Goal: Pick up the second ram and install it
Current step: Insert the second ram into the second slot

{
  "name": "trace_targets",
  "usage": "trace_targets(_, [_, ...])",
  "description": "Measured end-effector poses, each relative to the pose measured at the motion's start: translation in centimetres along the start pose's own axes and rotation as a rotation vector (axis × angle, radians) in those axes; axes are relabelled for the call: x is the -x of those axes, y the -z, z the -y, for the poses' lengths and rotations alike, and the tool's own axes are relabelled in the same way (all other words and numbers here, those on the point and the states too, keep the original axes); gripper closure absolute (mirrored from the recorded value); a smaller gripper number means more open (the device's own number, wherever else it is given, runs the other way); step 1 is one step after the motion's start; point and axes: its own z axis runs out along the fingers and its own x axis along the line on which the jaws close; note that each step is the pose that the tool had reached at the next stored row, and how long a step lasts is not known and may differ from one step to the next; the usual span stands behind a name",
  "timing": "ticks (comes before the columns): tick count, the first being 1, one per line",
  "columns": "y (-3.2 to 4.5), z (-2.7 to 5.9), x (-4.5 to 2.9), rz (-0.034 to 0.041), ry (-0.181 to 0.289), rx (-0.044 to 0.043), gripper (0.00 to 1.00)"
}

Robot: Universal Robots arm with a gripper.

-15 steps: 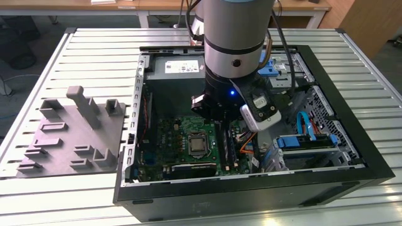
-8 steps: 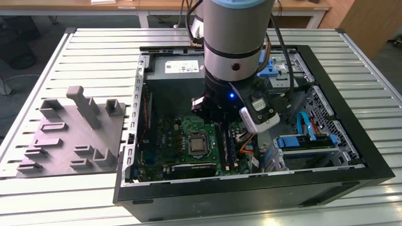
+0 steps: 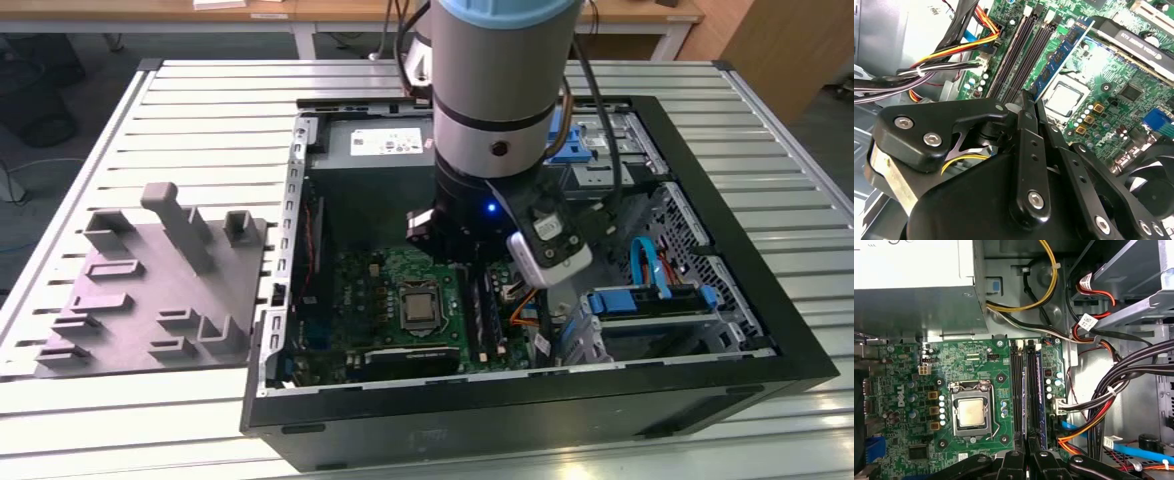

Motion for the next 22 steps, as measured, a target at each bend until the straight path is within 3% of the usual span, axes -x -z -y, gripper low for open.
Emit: trace_targets(22, [-1.22,0.05,-0.09,0.0000,0.000,-0.0001,0.86])
